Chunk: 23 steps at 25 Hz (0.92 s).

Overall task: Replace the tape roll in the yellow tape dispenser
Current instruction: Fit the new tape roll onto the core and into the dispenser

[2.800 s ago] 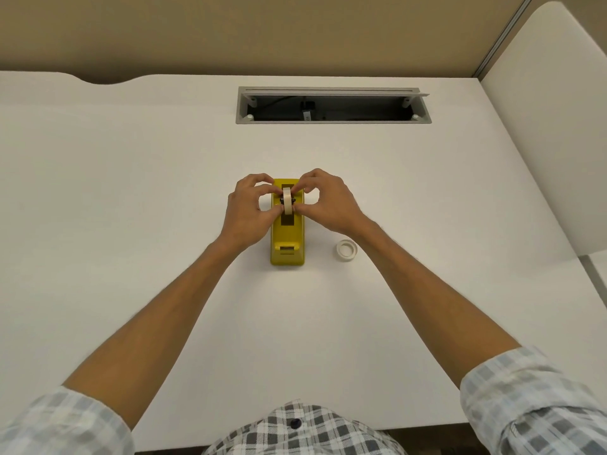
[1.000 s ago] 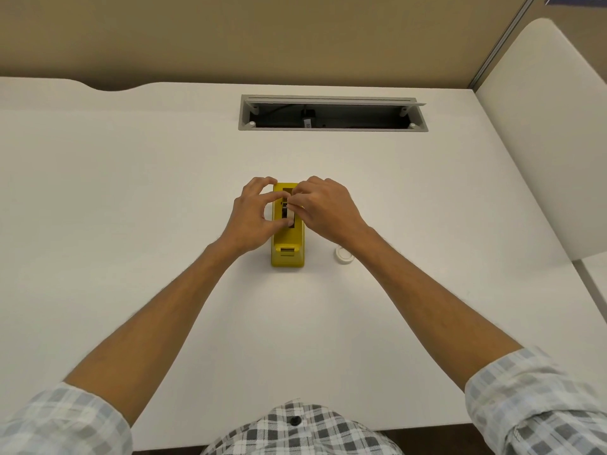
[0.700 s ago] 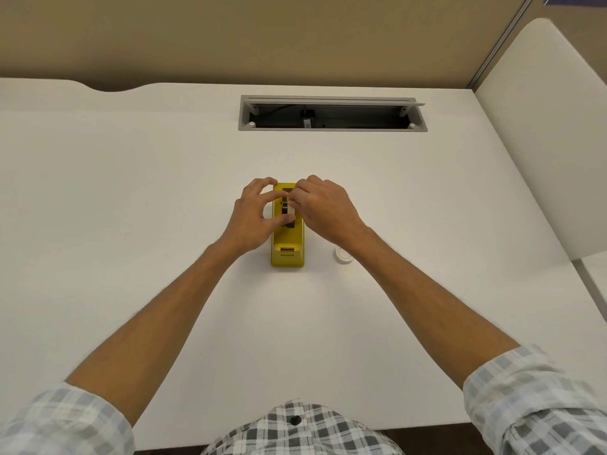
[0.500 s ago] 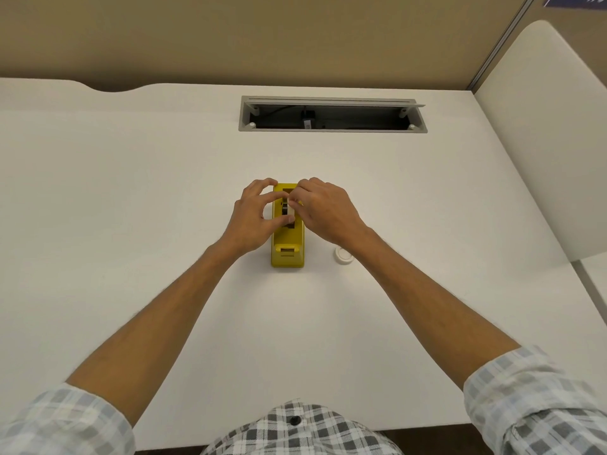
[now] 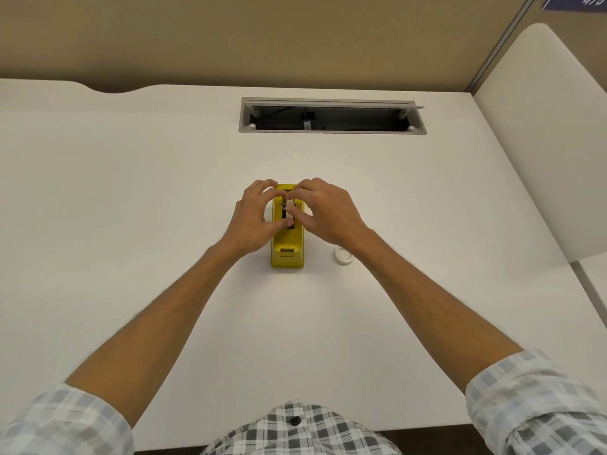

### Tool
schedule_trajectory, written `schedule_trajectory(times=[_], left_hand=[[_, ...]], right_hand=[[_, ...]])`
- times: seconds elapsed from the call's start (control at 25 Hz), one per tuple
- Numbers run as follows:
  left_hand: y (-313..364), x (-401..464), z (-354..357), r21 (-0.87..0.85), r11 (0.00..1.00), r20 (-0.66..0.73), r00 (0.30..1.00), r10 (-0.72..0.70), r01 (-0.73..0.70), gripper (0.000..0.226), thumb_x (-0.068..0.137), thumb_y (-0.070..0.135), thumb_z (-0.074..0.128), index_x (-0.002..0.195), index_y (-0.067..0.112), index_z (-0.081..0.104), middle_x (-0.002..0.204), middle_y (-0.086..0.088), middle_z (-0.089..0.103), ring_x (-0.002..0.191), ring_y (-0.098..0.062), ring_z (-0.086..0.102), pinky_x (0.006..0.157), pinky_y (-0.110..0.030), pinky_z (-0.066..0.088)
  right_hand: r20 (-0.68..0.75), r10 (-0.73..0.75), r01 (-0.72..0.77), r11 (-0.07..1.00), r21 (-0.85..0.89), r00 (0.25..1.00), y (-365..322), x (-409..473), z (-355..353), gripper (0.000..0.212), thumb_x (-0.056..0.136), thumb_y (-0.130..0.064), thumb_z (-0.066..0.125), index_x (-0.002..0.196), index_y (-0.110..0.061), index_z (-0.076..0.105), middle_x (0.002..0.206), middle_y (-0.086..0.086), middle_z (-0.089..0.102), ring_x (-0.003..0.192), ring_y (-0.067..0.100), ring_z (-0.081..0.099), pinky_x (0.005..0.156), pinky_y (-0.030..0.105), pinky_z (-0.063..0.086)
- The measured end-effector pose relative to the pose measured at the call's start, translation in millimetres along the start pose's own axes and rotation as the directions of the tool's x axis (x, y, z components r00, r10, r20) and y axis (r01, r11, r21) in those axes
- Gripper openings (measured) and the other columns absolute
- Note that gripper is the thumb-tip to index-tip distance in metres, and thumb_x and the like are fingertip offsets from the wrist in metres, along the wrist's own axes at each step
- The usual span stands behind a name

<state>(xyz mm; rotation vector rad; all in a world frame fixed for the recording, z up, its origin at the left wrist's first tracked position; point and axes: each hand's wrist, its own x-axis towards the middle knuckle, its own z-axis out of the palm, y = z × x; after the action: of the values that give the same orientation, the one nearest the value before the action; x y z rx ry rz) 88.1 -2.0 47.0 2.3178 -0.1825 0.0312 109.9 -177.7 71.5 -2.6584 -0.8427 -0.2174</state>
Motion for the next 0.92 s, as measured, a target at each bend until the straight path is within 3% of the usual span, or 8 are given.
schedule_trajectory(times=[0.28,0.56,0.92], left_hand=[[1.4,-2.2,3.1,-0.061,0.997,-0.034,0.999,0.035,-0.037,0.046,0.079,0.032,0.075,0.121,0.019,0.059,0.134,0.001,0.05,0.129,-0.014,0.039,0.105,-0.044,0.039],[-7.6,-1.1,3.0,0.0,1.0,0.008,1.0,0.027,-0.027,0.037,0.093,0.034,0.058,0.125,0.017,0.062,0.144,0.002,0.042,0.138,-0.016,0.028,0.108,-0.05,0.034],[-3.8,-2.2,2.3,-0.021,0.999,-0.038,0.998,0.049,-0.05,0.038,0.082,0.031,0.073,0.116,0.021,0.06,0.137,0.001,0.047,0.132,-0.016,0.036,0.105,-0.048,0.037]], right_hand=[[0.054,0.051,-0.052,0.998,0.022,0.997,0.5,-0.6,2.5,0.022,0.098,-0.029,0.053,0.108,-0.022,0.071,0.108,-0.006,0.07,0.1,0.016,0.062,0.072,0.036,0.052],[0.016,0.046,-0.046,0.999,0.016,0.999,-0.9,-1.7,1.2,0.021,0.094,-0.033,0.059,0.101,-0.021,0.075,0.104,-0.006,0.073,0.098,0.017,0.063,0.07,0.035,0.051],[-0.008,0.046,-0.046,0.997,-0.056,0.999,-5.2,1.0,-1.9,0.024,0.097,-0.028,0.055,0.098,-0.016,0.076,0.098,-0.001,0.074,0.09,0.021,0.066,0.068,0.037,0.053]])
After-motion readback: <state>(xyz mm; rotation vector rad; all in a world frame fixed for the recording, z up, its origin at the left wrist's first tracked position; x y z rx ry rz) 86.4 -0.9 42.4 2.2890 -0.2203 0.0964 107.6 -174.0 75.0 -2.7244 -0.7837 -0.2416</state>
